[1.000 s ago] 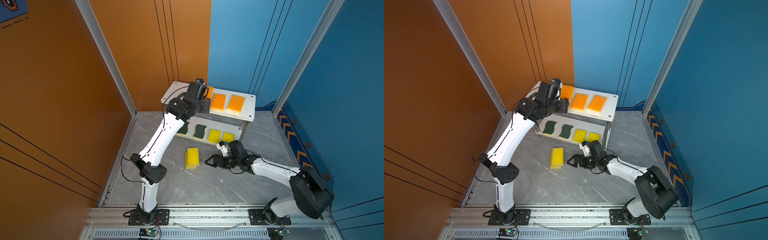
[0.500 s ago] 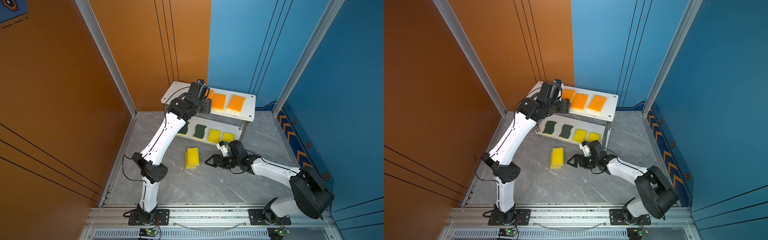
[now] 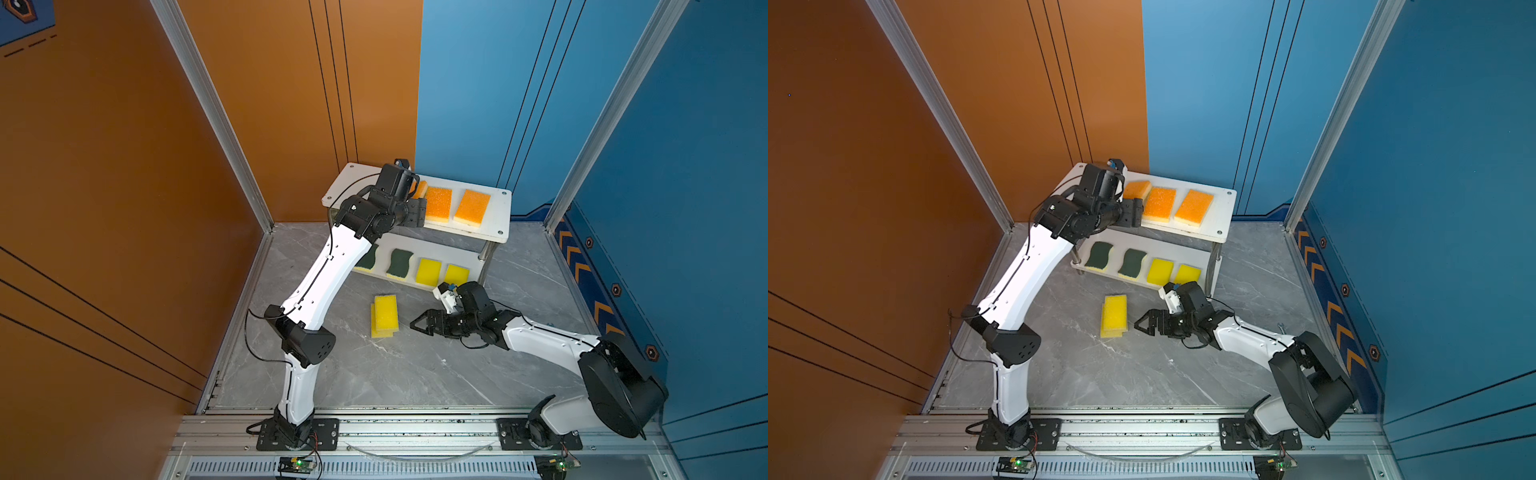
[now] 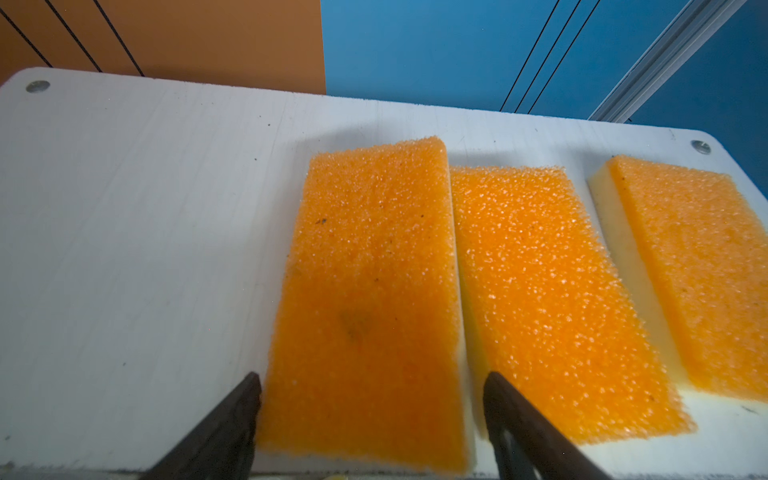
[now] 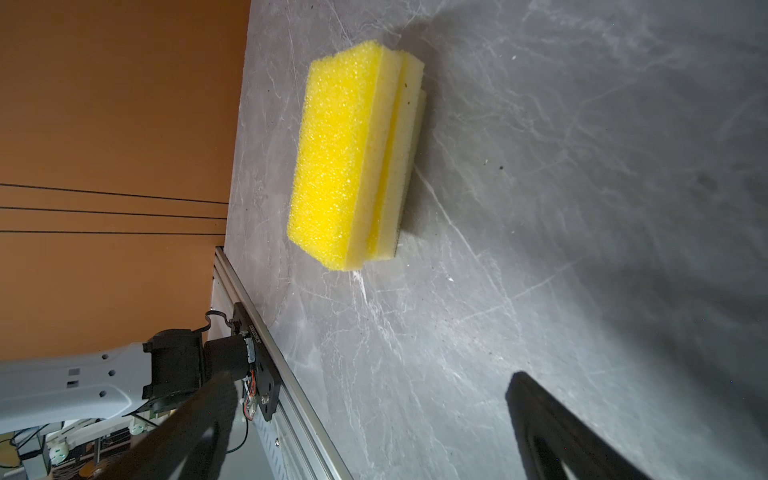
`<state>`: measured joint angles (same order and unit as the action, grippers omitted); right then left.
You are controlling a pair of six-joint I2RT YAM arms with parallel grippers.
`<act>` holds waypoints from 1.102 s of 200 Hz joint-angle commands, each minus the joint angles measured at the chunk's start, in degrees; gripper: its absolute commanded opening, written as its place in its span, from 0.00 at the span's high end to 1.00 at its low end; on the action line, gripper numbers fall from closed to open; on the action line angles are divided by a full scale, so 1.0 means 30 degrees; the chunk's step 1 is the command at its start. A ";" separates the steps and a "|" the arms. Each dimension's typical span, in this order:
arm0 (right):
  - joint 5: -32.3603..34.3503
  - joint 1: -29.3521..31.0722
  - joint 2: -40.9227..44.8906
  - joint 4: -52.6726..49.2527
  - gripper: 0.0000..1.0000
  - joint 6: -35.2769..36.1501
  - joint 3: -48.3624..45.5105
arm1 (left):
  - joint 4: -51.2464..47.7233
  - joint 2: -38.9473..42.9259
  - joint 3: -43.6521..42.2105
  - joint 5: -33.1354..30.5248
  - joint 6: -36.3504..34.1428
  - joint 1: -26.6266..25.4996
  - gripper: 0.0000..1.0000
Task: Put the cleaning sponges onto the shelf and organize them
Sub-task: 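Lower the orange sponge onto the top shelf beside the other two, then open the left gripper to release the orange sponge on the shelf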
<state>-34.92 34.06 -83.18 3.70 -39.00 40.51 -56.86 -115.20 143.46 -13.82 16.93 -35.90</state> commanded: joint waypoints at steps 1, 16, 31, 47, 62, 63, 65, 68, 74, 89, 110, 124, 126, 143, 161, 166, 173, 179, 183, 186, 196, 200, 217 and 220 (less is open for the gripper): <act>-0.0344 -0.0104 -0.0107 0.0376 0.00 -0.0131 -0.0231 | -0.0192 0.0277 0.0298 0.0248 0.0012 0.0101 0.15; -0.0369 -0.0092 -0.0107 0.0407 0.00 -0.0136 -0.0236 | -0.0202 0.0386 0.0268 0.0192 0.0013 0.0101 0.15; -0.0344 -0.0092 -0.0107 0.0406 0.00 -0.0172 -0.0248 | -0.0168 0.0456 0.0263 0.0083 0.0012 0.0101 0.15; -0.0336 -0.0102 -0.0107 0.0457 0.00 -0.0159 -0.0259 | -0.0172 0.0489 0.0247 -0.0017 0.0012 0.0101 0.15; -0.0344 -0.0105 -0.0107 0.0428 0.00 -0.0182 -0.0249 | -0.0172 0.0533 0.0199 -0.0070 0.0012 0.0101 0.16; -0.0344 -0.0090 -0.0107 0.0431 0.00 -0.0182 -0.0241 | -0.0174 0.0540 0.0198 -0.0075 0.0012 0.0101 0.16; -0.0344 -0.0101 -0.0107 0.0427 0.00 -0.0168 -0.0227 | -0.0177 0.0546 0.0191 -0.0100 0.0034 0.0101 0.16; -0.0344 -0.0082 -0.0081 0.0434 0.00 -0.0173 -0.0257 | -0.0177 0.0547 0.0172 -0.0126 0.0040 0.0087 0.16; -0.0344 -0.0104 -0.0077 0.0409 0.00 -0.0179 -0.0261 | -0.0164 0.0575 0.0139 -0.0190 0.0063 0.0100 0.17; -0.0344 -0.0103 -0.0077 0.0406 0.00 -0.0167 -0.0291 | -0.0159 0.0605 0.0059 -0.0255 0.0114 0.0101 0.18; -0.0344 -0.0101 -0.0055 0.0426 0.00 -0.0174 -0.0289 | -0.0173 0.0665 0.0023 -0.0418 0.0187 0.0101 0.20; -0.0339 -0.0098 -0.0059 0.0443 0.00 -0.0181 -0.0317 | -0.0166 0.0694 -0.0007 -0.0586 0.0217 0.0079 0.20; -0.0343 -0.0103 -0.0073 0.0437 0.00 -0.0167 -0.0320 | -0.0152 0.0694 0.0001 -0.0594 0.0217 0.0074 0.21; -0.0331 -0.0109 -0.0063 0.0435 0.00 -0.0155 -0.0342 | -0.0163 0.0723 -0.0036 -0.0851 0.0217 0.0057 0.23; -0.0314 -0.0132 -0.0106 0.0489 0.00 -0.0179 -0.0372 | -0.0148 0.0723 -0.0036 -0.1215 0.0217 -0.0029 0.24; -0.0318 -0.0134 -0.0114 0.0493 0.00 -0.0155 -0.0350 | -0.0157 0.0709 -0.0036 -0.1365 0.0188 -0.0067 0.25; -0.0315 -0.0134 -0.0135 0.0494 0.00 -0.0155 -0.0350 | -0.0162 0.0723 -0.0049 -0.1613 0.0134 -0.0128 0.26; -0.0315 -0.0127 -0.0123 0.0494 0.00 -0.0165 -0.0331 | -0.0168 0.0723 -0.0055 -0.1910 0.0036 -0.0209 0.26; -0.0307 -0.0130 -0.0108 0.0494 0.00 -0.0168 -0.0345 | -0.0155 0.0723 -0.0037 -0.2094 -0.0009 -0.0284 0.26; -0.0310 -0.0122 -0.0107 0.0508 0.00 -0.0166 -0.0349 | -0.0130 0.0723 -0.0036 -0.2261 -0.0064 -0.0320 0.26; -0.0314 -0.0132 -0.0107 0.0523 0.00 -0.0179 -0.0378 | -0.0139 0.0723 0.0009 -0.2761 -0.0260 -0.0494 0.26; -0.0312 -0.0130 -0.0116 0.0516 0.00 -0.0157 -0.0357 | -0.0147 0.0698 -0.0004 -0.2940 -0.0344 -0.0560 0.26; -0.0314 -0.0132 -0.0136 0.0523 0.00 -0.0160 -0.0361 | -0.0150 0.0646 0.0065 -0.3358 -0.0570 -0.0755 0.26; -0.0307 -0.0134 -0.0136 0.0523 0.00 -0.0161 -0.0373 | -0.0148 0.0637 0.0035 -0.3379 -0.0574 -0.0775 0.26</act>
<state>-34.89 34.06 -83.18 4.54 -39.00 40.16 -56.86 -115.20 143.44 -20.14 16.82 -36.99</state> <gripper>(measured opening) 0.999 0.737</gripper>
